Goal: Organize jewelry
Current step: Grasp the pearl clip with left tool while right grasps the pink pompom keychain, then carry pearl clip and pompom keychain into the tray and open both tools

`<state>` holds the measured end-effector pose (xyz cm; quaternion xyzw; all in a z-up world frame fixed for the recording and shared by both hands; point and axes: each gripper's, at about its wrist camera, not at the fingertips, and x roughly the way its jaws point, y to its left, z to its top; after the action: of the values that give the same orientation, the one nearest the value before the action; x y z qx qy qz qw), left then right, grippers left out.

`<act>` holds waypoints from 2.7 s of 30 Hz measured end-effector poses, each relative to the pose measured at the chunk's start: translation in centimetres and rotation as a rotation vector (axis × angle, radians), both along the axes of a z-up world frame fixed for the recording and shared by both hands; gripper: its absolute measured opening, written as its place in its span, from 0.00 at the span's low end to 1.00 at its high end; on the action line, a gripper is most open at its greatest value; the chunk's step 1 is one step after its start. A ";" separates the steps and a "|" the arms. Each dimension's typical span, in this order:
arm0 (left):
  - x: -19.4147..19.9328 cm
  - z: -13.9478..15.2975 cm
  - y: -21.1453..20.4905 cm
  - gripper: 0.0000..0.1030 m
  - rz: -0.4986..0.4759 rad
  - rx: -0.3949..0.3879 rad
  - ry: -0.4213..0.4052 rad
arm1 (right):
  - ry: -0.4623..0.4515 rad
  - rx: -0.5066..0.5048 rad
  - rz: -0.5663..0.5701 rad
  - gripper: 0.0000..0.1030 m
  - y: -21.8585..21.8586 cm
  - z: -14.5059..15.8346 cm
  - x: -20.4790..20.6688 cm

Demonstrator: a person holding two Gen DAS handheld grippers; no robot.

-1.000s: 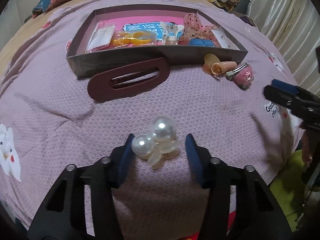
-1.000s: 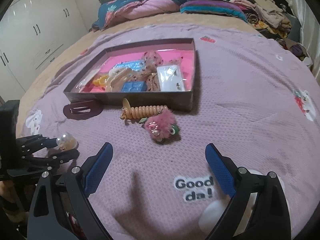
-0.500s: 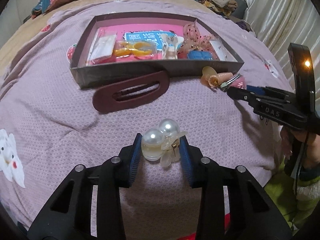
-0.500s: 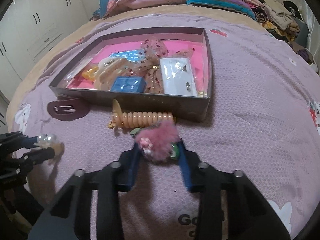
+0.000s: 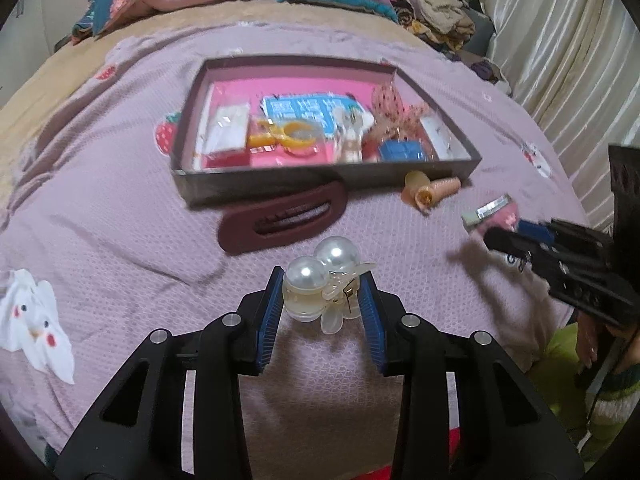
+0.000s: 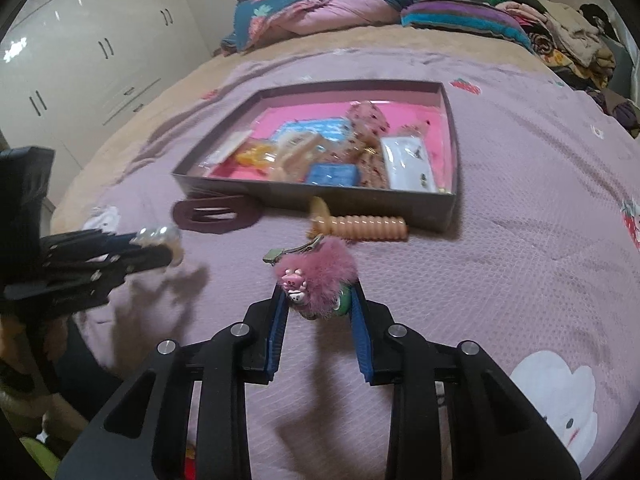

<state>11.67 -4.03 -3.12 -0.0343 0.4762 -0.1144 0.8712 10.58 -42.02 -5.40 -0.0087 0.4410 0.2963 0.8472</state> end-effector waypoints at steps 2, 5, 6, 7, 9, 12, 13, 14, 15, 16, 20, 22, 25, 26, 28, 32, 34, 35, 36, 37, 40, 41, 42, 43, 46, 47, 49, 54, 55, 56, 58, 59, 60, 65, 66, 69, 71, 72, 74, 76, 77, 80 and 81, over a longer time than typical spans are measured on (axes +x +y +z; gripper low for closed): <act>0.1 0.7 0.4 0.28 0.011 -0.004 -0.015 | -0.009 0.015 0.007 0.27 0.1 0.8 -0.5; 0.3 1.8 1.0 0.28 0.026 -0.006 -0.041 | -0.025 0.028 0.019 0.27 0.3 1.8 -1.1; 0.4 2.2 1.3 0.28 0.032 -0.008 -0.049 | -0.034 0.029 0.023 0.27 0.4 2.1 -1.3; 0.5 2.5 1.6 0.28 0.038 -0.010 -0.056 | -0.038 0.031 0.026 0.27 0.5 2.3 -1.4; 0.7 3.0 2.1 0.28 0.048 -0.012 -0.068 | -0.048 0.035 0.029 0.27 0.7 2.8 -1.5; 1.0 3.7 2.7 0.28 0.060 -0.021 -0.082 | -0.068 0.044 0.031 0.27 0.9 3.7 -1.6; 1.1 3.9 2.9 0.28 0.063 -0.021 -0.087 | -0.074 0.047 0.031 0.27 0.9 4.0 -1.5; 1.2 4.1 3.1 0.28 0.065 -0.020 -0.093 | -0.081 0.050 0.031 0.27 1.0 4.3 -1.5; 1.3 4.3 3.1 0.28 0.067 -0.021 -0.096 | -0.087 0.052 0.030 0.27 1.0 4.5 -1.5; 1.4 4.5 3.3 0.28 0.071 -0.024 -0.100 | -0.093 0.054 0.030 0.27 1.0 4.8 -1.5; 1.9 5.3 4.0 0.28 0.083 -0.033 -0.120 | -0.116 0.059 0.022 0.27 1.0 5.8 -1.3; 2.2 5.7 4.2 0.28 0.087 -0.035 -0.130 | -0.132 0.056 0.016 0.27 1.0 6.3 -1.0; 2.8 6.3 4.3 0.28 0.088 -0.037 -0.143 | -0.151 0.062 0.010 0.27 1.1 7.2 -0.6; 3.1 6.5 4.3 0.28 0.088 -0.035 -0.146 | -0.157 0.062 0.009 0.27 1.1 7.4 -0.4; 3.6 6.8 4.2 0.28 0.085 -0.033 -0.152 | -0.172 0.066 0.000 0.27 0.9 7.9 0.0; 5.0 7.1 4.0 0.28 0.081 -0.030 -0.160 | -0.203 0.071 -0.012 0.27 0.8 8.9 1.2; 5.6 7.2 3.9 0.28 0.080 -0.029 -0.161 | -0.214 0.073 -0.024 0.27 0.7 9.2 2.0; 6.1 7.2 3.8 0.28 0.078 -0.030 -0.161 | -0.220 0.074 -0.032 0.27 0.6 9.4 2.6; 6.5 7.1 3.7 0.28 0.079 -0.029 -0.159 | -0.223 0.069 -0.044 0.27 0.5 9.5 3.2; 6.9 7.0 3.5 0.28 0.078 -0.029 -0.158 | -0.225 0.068 -0.052 0.27 0.4 9.5 3.7; 8.2 6.6 2.9 0.28 0.070 -0.025 -0.149 | -0.224 0.047 -0.087 0.27 0.2 9.1 5.8; 8.6 6.4 2.7 0.28 0.066 -0.022 -0.146 | -0.223 0.040 -0.094 0.27 0.2 8.9 6.3; 9.1 6.1 2.4 0.28 0.064 -0.018 -0.140 | -0.218 0.034 -0.099 0.27 0.2 8.7 6.9; 9.4 5.8 2.2 0.28 0.061 -0.017 -0.132 | -0.208 0.024 -0.110 0.27 0.1 8.2 7.7; 10.4 4.7 1.6 0.28 0.058 -0.003 -0.111 | -0.177 0.004 -0.134 0.27 0.0 6.9 9.6; 10.6 4.4 1.4 0.28 0.056 0.002 -0.103 | -0.164 0.001 -0.134 0.27 0.0 6.3 10.2; 11.1 3.5 1.2 0.28 0.054 0.007 -0.087 | -0.138 -0.012 -0.137 0.27 0.3 5.2 11.4; 11.4 1.9 0.7 0.28 0.048 0.025 -0.061 | -0.086 -0.036 -0.123 0.27 1.7 2.7 13.4; 11.4 1.7 0.6 0.28 0.045 0.025 -0.057 | -0.081 -0.039 -0.118 0.27 2.0 2.4 13.6; 11.5 1.5 0.6 0.28 0.044 0.029 -0.051 | -0.076 -0.044 -0.116 0.28 2.4 2.0 13.9; 11.6 1.1 0.5 0.28 0.041 0.034 -0.044 | -0.066 -0.048 -0.110 0.29 2.9 1.5 14.3; 11.7 0.9 0.5 0.28 0.042 0.035 -0.040 | -0.063 -0.049 -0.109 0.29 3.1 1.3 14.4; 11.8 0.8 0.6 0.28 0.042 0.035 -0.038 | -0.064 -0.050 -0.109 0.30 3.2 1.3 14.4; 12.0 0.4 0.9 0.28 0.045 0.036 -0.030 | -0.068 -0.031 -0.125 0.58 3.0 1.5 14.1; 12.0 0.4 0.9 0.28 0.046 0.036 -0.028 | -0.073 -0.024 -0.127 0.59 2.9 1.7 13.9; 11.9 0.2 1.1 0.28 0.050 0.031 -0.022 | -0.080 -0.006 -0.145 0.67 2.2 2.3 13.1; 11.8 0.3 1.1 0.34 0.053 0.033 -0.028 | -0.084 0.009 -0.155 0.71 1.6 2.7 12.5; 11.7 0.4 1.2 0.41 0.054 0.034 -0.030 | -0.087 0.017 -0.160 0.71 1.3 2.9 12.2; 11.5 0.5 1.3 0.48 0.057 0.033 -0.035 | -0.093 0.022 -0.170 0.74 0.7 3.4 11.5; 11.2 1.0 1.4 0.54 0.059 0.029 -0.047 | -0.102 0.031 -0.177 0.75 0.1 3.9 10.8; 11.0 1.2 1.4 0.56 0.062 0.032 -0.053 | -0.107 0.035 -0.181 0.76 -0.2 4.1 10.5; 10.5 1.9 1.7 0.62 0.068 0.032 -0.069 | -0.125 0.040 -0.190 0.80 -0.9 4.8 9.4; 10.3 2.2 1.8 0.66 0.071 0.033 -0.076 | -0.130 0.040 -0.192 0.81 -1.1 5.0 9.1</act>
<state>21.98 -2.27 -0.91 -0.0325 0.4432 -0.0771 0.8925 19.70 -43.12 -0.42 0.0314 0.3780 0.2216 0.8983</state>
